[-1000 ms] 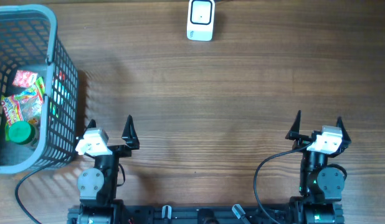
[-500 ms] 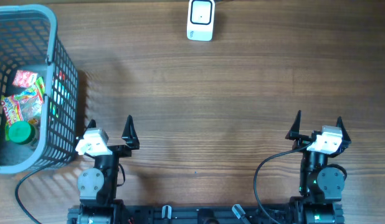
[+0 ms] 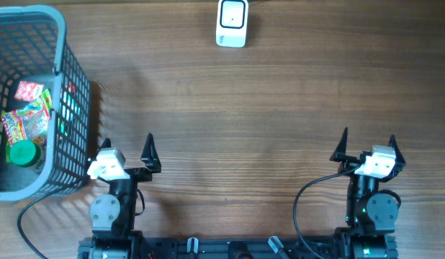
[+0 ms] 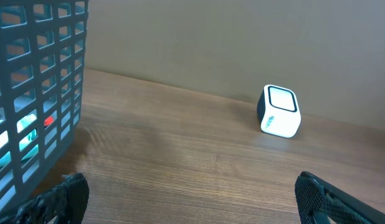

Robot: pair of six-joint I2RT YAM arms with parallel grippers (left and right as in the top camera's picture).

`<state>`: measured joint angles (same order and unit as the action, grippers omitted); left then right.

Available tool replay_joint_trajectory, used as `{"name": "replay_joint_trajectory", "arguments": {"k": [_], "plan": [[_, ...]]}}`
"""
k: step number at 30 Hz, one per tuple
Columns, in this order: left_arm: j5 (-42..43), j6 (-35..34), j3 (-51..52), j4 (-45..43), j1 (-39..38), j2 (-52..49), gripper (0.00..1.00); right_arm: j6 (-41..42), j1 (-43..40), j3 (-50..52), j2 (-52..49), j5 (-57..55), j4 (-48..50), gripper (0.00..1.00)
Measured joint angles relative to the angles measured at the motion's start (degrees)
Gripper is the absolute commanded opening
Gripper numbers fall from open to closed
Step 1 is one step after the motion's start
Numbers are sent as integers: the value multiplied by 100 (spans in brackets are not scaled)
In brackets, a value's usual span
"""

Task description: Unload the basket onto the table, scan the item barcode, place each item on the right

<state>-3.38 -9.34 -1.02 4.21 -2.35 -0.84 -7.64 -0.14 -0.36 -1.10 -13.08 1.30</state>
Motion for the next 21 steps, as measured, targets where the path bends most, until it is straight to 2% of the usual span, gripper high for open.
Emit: {"name": "replay_joint_trajectory", "arguments": {"k": [17, 21], "plan": [[76, 0, -2, 20, 0, 0, 100, -2, 0, 0, 0, 0, 0, 100], [396, 0, -448, 660, 0, -31, 100, -2, 0, 0, 0, 0, 0, 100]]}}
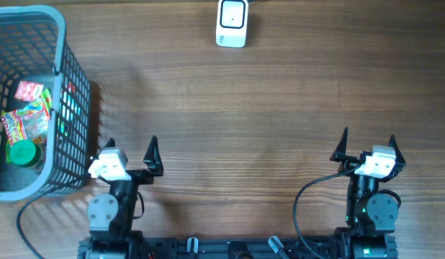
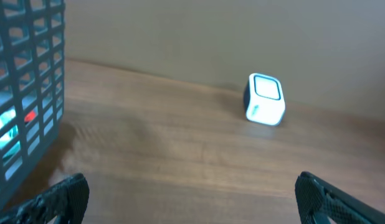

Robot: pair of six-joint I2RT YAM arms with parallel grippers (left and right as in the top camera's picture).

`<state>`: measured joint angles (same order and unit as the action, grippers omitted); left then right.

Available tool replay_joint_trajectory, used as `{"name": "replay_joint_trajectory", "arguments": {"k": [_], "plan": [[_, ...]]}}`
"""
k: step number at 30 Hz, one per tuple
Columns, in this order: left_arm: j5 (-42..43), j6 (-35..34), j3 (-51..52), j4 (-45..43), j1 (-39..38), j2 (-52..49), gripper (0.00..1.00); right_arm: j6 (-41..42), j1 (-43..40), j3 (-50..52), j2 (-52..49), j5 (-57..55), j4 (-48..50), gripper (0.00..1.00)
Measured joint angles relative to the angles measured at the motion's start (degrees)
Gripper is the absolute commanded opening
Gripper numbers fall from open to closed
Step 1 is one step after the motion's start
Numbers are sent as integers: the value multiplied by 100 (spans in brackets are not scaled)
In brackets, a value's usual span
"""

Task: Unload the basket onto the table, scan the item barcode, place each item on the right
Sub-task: 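Reach left gripper into basket and grasp green-capped jar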

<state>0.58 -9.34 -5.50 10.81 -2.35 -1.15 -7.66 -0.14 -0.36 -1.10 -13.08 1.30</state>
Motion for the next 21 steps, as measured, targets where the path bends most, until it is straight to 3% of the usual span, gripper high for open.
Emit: {"name": "replay_joint_trajectory", "arguments": {"k": [4, 9, 21], "plan": [[127, 2, -914, 675, 0, -195, 100, 2, 0, 0, 0, 0, -2, 100], [374, 0, -1626, 850, 0, -868, 100, 0, 0, 0, 0, 0, -2, 100], [662, -127, -4004, 1279, 0, -3648, 100, 0, 0, 0, 0, 0, -2, 100]]}}
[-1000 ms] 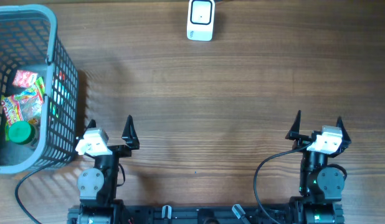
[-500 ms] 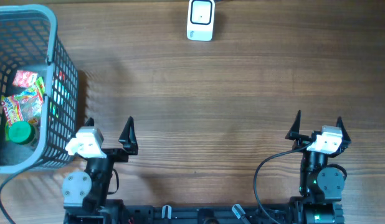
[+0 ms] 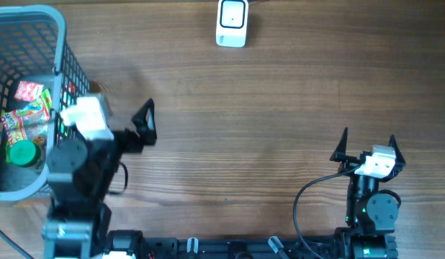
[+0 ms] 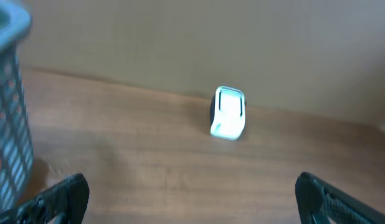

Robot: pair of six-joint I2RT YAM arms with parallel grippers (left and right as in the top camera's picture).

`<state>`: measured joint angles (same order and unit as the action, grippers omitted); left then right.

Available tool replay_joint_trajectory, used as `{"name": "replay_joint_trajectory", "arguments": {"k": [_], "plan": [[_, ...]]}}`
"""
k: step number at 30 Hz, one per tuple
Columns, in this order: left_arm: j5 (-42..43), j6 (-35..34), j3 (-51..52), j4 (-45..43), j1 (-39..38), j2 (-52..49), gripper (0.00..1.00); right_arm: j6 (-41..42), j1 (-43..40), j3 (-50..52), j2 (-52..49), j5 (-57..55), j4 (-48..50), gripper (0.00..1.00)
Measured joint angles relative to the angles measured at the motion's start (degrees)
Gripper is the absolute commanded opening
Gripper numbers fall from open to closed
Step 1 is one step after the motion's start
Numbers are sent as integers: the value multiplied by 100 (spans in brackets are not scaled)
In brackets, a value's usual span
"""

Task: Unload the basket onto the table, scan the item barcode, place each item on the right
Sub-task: 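Reach left gripper into basket and grasp green-capped jar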

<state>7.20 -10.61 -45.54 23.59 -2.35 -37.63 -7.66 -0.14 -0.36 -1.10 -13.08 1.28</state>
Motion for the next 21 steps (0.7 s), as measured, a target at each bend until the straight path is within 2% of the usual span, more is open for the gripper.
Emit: {"name": "replay_joint_trajectory", "arguments": {"k": [6, 9, 16, 21], "plan": [[225, -2, -1707, 1110, 0, -1093, 100, 0, 0, 0, 0, 0, 0, 100], [455, -2, -1812, 1471, 0, -1276, 100, 0, 0, 0, 0, 0, 0, 100], [621, -2, -1961, 1589, 2, -1753, 100, 0, 0, 0, 0, 0, 0, 100], [334, -4, -3053, 2393, 13, -2166, 100, 0, 0, 0, 0, 0, 0, 100]]}}
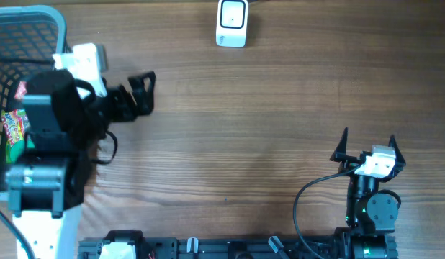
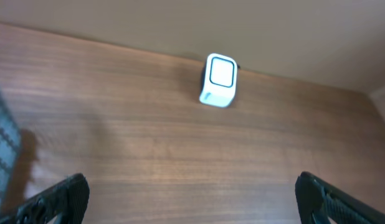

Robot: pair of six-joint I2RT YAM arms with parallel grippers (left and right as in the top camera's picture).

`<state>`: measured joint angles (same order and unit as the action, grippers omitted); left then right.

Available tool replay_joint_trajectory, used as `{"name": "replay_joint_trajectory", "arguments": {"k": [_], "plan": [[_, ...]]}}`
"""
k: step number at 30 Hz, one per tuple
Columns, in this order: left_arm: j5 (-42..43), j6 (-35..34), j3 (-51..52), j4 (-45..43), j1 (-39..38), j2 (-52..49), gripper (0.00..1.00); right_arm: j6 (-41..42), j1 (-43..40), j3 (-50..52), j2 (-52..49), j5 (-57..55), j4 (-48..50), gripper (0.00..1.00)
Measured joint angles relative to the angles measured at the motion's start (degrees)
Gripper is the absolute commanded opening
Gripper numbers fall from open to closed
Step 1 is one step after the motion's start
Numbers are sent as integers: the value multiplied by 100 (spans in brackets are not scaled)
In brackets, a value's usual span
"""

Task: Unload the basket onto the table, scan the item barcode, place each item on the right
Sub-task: 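Reach left gripper into basket and grasp green-capped jar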

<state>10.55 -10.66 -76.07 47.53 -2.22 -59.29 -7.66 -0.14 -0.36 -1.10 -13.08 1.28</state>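
The white barcode scanner stands at the far edge of the wooden table; the left wrist view has it ahead as the scanner. The items lie in the grey basket at the left: a colourful candy packet and a red packet, mostly hidden under my raised left arm. My left gripper is open and empty, up beside the basket's right wall, its fingertips wide apart. My right gripper rests open and empty at the near right.
The basket's wall shows blurred at the left edge of the left wrist view. A black cable loops at the right arm's base. Bare wood lies between the scanner and both arms.
My left arm has risen and moved farther from the front edge, now covering more of the basket. The scanner sits smaller and more from above in the wrist view. The right arm is unchanged.
Both grippers rested open at the near edge, left one beside the basket's near corner. The left arm then lifted alongside the basket's right wall, and now stands higher and farther back, open and empty. The right arm, scanner and basket stayed put.
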Motion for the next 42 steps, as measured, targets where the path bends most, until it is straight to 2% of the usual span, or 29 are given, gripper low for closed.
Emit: {"name": "replay_joint_trajectory", "arguments": {"k": [6, 9, 11, 17, 24, 32, 39, 42], "plan": [[-595, -118, -1331, 544, 74, -638, 100, 0, 0, 0, 0, 0, 0, 100], [-717, -297, -1738, 758, 387, -949, 100, 0, 0, 0, 0, 0, 0, 100], [-778, -577, -1982, 879, 977, -1311, 100, 0, 0, 0, 0, 0, 0, 100], [-855, -1300, -2033, 1099, 2299, -1801, 100, 0, 0, 0, 0, 0, 0, 100], [-879, -1805, -2065, 1733, 3281, -2109, 100, 0, 0, 0, -46, 0, 0, 100], [-881, -1945, -2065, 2218, 4085, -2785, 100, 0, 0, 0, -55, 0, 0, 100], [-1016, -1993, -2026, 2280, 4540, -2887, 100, 0, 0, 0, -55, 0, 0, 100], [-1189, -2184, -1707, 2227, 4649, -2887, 100, 0, 0, 0, -55, 0, 0, 100]]}}
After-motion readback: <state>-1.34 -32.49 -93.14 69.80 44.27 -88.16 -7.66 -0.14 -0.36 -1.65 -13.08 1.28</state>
